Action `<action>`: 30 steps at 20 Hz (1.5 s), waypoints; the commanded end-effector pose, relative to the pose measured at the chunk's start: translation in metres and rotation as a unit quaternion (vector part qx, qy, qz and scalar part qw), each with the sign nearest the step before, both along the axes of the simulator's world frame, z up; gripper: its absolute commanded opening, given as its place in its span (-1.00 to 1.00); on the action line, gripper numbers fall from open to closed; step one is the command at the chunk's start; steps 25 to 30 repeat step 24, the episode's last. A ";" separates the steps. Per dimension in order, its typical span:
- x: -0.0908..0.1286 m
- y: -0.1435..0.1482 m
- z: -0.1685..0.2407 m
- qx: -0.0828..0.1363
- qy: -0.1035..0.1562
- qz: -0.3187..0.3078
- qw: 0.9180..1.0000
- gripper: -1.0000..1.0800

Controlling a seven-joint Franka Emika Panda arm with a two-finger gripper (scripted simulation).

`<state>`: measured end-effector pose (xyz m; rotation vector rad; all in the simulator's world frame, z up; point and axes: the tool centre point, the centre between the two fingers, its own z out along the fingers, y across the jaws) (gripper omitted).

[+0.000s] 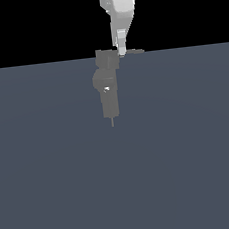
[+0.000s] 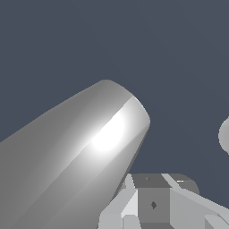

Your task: Turn on the faucet by rotating a designated handle.

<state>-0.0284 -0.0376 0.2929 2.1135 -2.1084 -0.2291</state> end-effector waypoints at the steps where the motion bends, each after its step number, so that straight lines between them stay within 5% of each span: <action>1: 0.010 -0.010 -0.003 -0.001 -0.004 -0.002 1.000 -1.00; 23: 0.053 -0.073 -0.009 -0.002 -0.007 -0.014 1.000 -1.00; 30: 0.053 -0.073 -0.009 -0.002 -0.007 -0.014 1.000 -1.00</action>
